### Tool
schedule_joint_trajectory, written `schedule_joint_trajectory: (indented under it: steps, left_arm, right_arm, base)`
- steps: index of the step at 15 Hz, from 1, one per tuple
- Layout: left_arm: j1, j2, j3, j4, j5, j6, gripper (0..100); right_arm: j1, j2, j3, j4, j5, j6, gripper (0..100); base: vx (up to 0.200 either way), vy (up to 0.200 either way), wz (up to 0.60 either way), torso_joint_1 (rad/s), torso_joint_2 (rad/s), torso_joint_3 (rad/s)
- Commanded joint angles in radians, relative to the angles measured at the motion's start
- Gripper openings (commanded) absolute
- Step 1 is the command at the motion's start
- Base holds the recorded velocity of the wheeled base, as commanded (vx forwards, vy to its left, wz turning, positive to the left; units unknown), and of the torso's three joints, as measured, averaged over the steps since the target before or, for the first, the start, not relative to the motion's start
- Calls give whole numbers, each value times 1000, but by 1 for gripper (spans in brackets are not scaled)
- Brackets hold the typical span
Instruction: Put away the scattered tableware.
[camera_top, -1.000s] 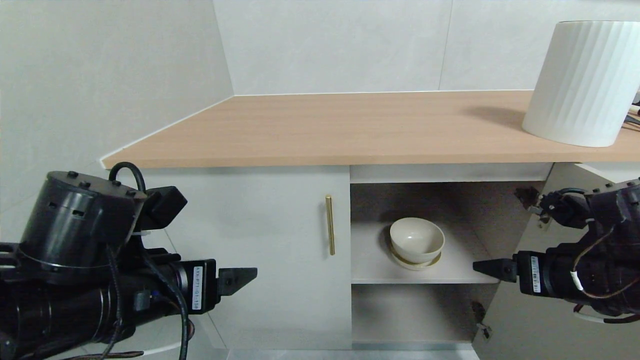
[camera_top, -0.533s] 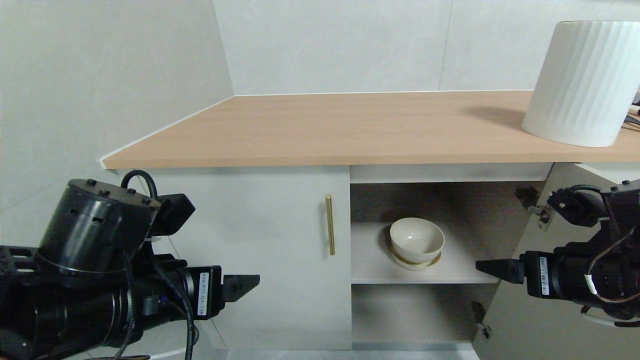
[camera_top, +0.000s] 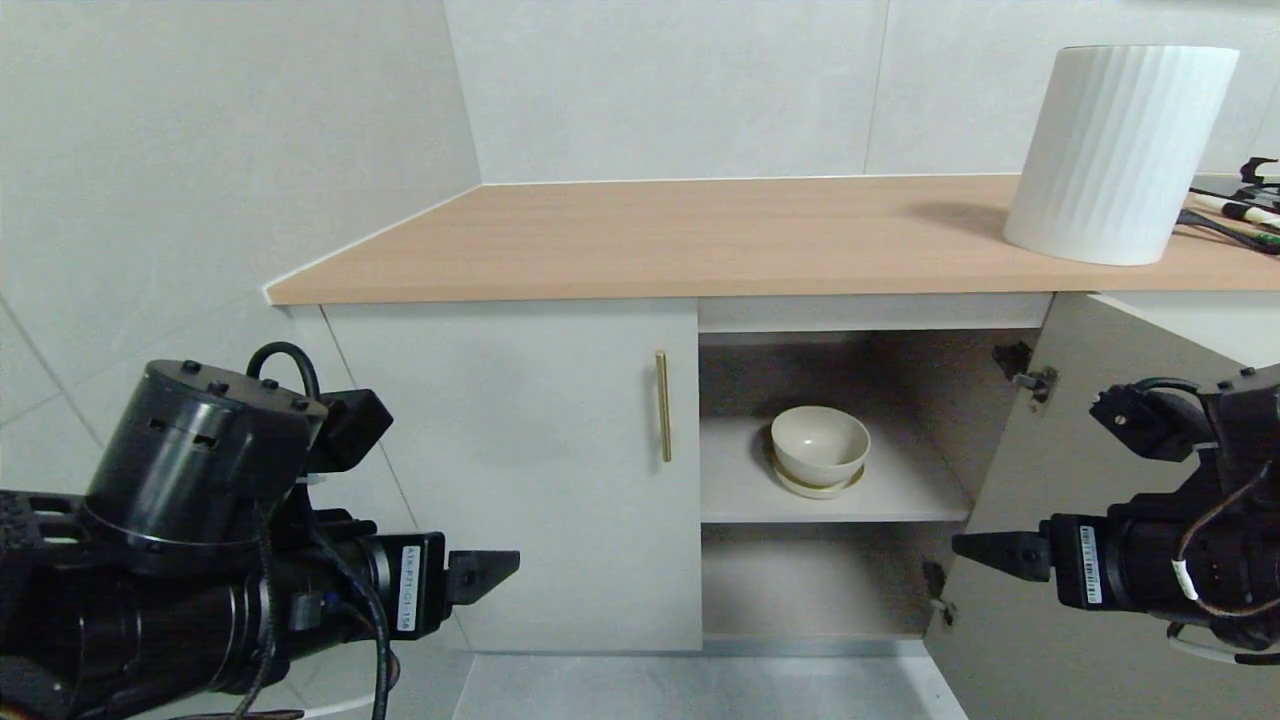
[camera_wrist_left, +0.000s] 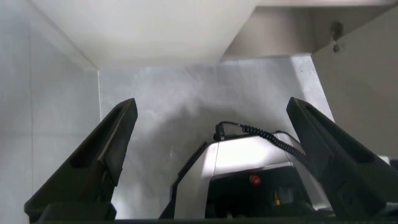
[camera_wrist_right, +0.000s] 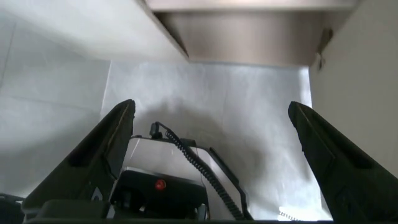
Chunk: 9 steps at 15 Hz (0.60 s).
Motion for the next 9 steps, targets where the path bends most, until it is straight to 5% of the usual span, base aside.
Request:
schedule_joint_trajectory:
  steps: [1,9]
  left_arm:
    - [0,3,0,0,1,0,100]
    - [0,10,1,0,1,0,100]
  right_arm:
    - [0,3,0,2,0,0,100]
    - [0,3,2,2,0,-12,100]
  base:
    - [-200,0,0,2,2,2]
    - [-175,0,0,6,4,1]
